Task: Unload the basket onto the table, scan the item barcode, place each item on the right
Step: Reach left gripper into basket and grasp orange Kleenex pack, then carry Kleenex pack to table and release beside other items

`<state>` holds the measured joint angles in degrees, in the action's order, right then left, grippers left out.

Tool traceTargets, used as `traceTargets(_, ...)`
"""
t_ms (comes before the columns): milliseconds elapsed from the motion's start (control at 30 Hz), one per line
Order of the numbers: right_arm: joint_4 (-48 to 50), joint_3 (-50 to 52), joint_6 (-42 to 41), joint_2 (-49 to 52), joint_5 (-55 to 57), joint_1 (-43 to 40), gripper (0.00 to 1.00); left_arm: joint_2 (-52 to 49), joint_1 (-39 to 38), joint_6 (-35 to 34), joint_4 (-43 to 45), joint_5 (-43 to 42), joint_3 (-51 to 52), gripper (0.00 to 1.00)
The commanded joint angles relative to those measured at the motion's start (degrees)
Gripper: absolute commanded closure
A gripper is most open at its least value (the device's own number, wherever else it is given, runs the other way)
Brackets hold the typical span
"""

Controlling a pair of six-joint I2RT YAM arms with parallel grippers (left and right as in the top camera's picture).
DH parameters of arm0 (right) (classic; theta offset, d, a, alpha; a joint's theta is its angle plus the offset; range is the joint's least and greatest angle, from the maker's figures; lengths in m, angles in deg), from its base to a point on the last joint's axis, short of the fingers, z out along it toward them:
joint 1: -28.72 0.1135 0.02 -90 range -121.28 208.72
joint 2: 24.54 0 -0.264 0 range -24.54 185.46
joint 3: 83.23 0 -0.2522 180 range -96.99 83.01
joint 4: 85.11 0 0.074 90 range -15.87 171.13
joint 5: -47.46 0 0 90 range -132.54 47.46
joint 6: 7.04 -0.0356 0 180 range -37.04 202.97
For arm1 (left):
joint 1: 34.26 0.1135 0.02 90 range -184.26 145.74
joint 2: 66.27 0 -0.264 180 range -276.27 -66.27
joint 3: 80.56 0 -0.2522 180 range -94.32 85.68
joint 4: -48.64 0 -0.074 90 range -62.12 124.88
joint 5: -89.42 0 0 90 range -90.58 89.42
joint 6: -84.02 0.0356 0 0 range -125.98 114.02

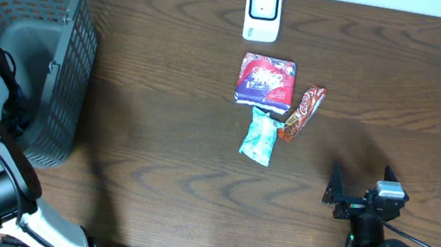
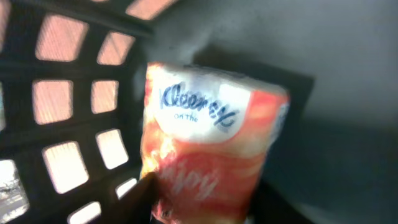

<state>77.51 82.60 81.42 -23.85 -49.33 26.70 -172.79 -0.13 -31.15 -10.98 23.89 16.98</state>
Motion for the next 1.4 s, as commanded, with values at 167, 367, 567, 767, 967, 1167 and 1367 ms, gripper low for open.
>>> traceTargets(167, -0.2, 0.1, -0.8, -0.3, 0.0, -0.3, 0.01, -0.2, 0.2, 0.0, -0.3, -4.2, 0.4, 0.93)
traceTargets(367, -0.2, 0.1, -0.8, -0.3, 0.0, -0.3, 0.01, 5.5, 0.2, 0.0, -0.7, -19.4, -2.7, 0.93)
traceTargets(567, -0.2, 0.1, -0.8, -0.3, 0.0, -0.3, 0.01, 18.5, 0.2, 0.0, 6.5, -38.9, -5.4, 0.93)
traceTargets(767, -0.2, 0.1, -0.8, -0.3, 0.0, -0.3, 0.01, 34.4, 0.1, -4.6, 18.1, -46.3, -5.4, 0.93)
traceTargets(967, -0.2, 0.1, -0.8, -0.3, 0.0, -0.3, 0.01, 45.5, -5.5, -7.5, 25.6, -46.5, -5.4, 0.93)
traceTargets(1167, -0.2, 0.1, -0.8, -0.3, 0.0, -0.3, 0.01, 45.5, -28.1, -4.2, 27.6, -47.8, -5.4, 0.93)
traceTargets(1367, -0.2, 0.1, -0.8, -0.3, 0.0, -0.3, 0.01, 37.2, -50.2, 7.8, 27.4, -45.7, -5.4, 0.93)
